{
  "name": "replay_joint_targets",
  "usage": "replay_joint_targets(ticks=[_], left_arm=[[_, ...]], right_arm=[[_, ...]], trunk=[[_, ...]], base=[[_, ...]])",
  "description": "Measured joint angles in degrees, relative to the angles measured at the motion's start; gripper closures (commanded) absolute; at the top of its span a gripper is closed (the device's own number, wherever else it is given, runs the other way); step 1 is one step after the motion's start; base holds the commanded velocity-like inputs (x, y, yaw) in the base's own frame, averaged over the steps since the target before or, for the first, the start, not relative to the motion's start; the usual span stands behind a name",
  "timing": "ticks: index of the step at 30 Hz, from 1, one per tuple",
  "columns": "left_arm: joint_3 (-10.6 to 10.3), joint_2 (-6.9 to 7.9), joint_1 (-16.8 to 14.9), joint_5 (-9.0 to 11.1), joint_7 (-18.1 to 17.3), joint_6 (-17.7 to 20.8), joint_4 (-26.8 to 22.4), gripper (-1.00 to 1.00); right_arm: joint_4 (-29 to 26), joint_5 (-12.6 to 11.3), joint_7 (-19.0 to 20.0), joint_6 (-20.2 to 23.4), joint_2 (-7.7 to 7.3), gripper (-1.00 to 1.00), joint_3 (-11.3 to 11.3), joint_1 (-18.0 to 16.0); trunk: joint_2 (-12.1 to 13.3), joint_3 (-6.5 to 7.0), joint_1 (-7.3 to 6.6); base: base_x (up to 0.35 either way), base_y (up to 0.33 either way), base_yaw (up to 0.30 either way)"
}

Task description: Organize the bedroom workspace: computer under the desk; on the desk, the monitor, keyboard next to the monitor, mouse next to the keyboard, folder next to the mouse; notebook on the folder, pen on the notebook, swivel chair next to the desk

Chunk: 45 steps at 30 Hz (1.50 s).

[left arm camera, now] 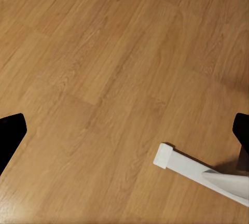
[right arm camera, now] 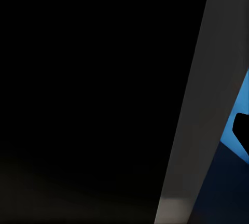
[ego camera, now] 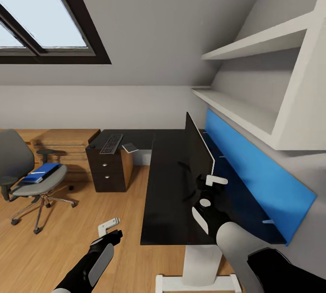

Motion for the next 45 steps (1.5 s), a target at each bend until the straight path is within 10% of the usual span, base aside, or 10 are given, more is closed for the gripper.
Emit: replay_joint_targets(ticks=[45], left_arm=[[0.1,0.00,0.0,0.0,0.0,0.0,0.0,-1.00]], right_arm=[[-0.1,-0.3,0.2,-0.1,0.33,-1.00,0.1,0.0]], trunk=[[0.0,0.00,0.03]], base=[[-0.212,0.000,0.000]])
